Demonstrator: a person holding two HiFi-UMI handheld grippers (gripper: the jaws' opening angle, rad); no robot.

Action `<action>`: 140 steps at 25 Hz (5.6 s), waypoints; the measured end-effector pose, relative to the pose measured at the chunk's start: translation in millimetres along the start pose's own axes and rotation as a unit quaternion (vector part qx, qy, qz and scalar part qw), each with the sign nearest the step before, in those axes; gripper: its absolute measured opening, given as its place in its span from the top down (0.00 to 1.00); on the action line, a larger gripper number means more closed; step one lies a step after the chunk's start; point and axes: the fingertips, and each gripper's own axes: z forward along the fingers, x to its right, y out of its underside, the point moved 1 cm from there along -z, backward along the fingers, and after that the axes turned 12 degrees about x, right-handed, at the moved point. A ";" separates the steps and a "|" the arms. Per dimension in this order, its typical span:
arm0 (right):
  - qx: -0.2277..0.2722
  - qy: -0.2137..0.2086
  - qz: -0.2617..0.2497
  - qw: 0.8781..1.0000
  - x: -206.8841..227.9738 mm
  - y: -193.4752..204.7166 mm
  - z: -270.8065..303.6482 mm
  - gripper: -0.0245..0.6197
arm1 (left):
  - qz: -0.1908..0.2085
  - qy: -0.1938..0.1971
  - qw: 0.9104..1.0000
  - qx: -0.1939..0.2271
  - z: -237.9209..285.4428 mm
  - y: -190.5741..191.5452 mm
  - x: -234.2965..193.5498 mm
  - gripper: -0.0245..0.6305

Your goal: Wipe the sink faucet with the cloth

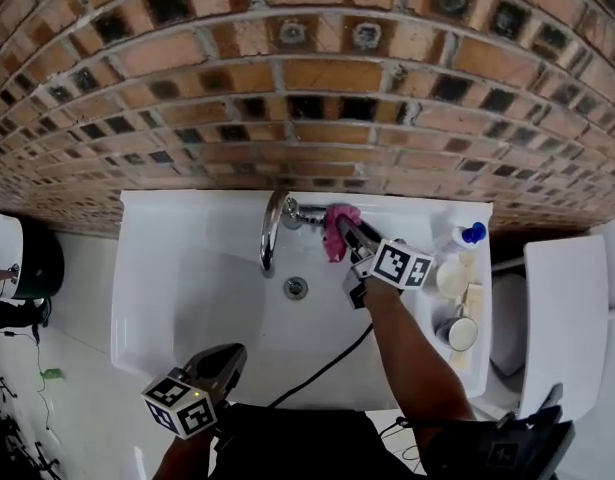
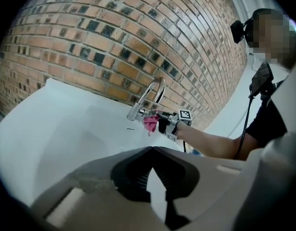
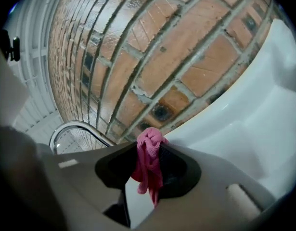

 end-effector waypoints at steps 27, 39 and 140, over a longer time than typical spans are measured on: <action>-0.001 -0.027 -0.070 0.997 -41.1 -4.4 2.8 0.76 | 0.006 0.023 1.000 -0.016 -0.8 4.4 -3.3 0.95; -0.002 -0.029 -0.158 0.987 -72.7 1.7 -29.5 0.76 | 0.027 0.052 0.998 -0.007 -20.5 1.7 2.3 0.95; 0.026 -0.082 -0.057 0.995 -152.8 17.8 25.8 0.76 | 0.005 0.025 0.999 0.037 -65.1 -1.5 -14.4 0.95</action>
